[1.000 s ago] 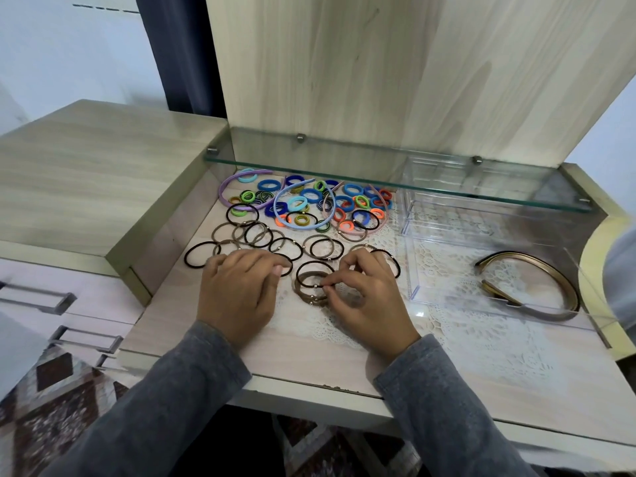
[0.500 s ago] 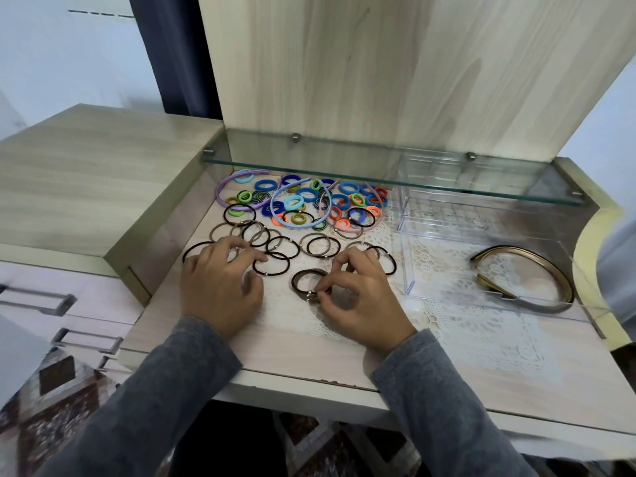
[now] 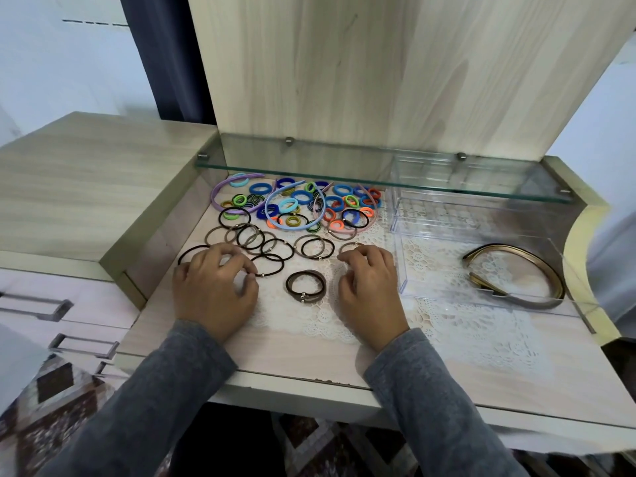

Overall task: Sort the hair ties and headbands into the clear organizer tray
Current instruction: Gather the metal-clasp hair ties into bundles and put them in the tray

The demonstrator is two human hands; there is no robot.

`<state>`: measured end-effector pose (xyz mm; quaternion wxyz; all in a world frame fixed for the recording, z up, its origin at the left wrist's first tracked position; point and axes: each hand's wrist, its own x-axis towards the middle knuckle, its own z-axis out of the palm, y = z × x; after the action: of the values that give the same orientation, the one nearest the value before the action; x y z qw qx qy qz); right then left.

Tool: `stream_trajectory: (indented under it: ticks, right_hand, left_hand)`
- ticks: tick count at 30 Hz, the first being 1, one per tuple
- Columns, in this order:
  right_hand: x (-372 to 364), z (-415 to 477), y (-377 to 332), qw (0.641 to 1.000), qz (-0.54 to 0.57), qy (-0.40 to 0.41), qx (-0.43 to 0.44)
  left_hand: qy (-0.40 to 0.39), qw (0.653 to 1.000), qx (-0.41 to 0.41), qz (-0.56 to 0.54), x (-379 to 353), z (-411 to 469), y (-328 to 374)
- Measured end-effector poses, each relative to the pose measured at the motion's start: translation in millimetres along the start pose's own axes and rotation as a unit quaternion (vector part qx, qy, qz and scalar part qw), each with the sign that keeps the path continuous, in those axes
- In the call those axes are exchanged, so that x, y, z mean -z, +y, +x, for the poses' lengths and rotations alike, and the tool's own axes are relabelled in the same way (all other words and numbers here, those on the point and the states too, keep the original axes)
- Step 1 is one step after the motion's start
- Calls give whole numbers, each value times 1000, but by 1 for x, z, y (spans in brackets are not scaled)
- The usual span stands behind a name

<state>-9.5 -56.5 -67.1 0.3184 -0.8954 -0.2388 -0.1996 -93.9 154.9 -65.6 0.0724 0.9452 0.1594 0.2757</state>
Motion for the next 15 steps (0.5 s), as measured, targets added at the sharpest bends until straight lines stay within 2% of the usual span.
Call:
stream_trajectory:
  ticks: [6,15]
  right_hand:
    - [1,0,-1,1000,0,-2,0]
    - [2,-1,-3,999,-25,-14,14]
  left_hand:
    - [8,999,-42,6,-3,0,0]
    - [65,989,-133,-19,10,2,15]
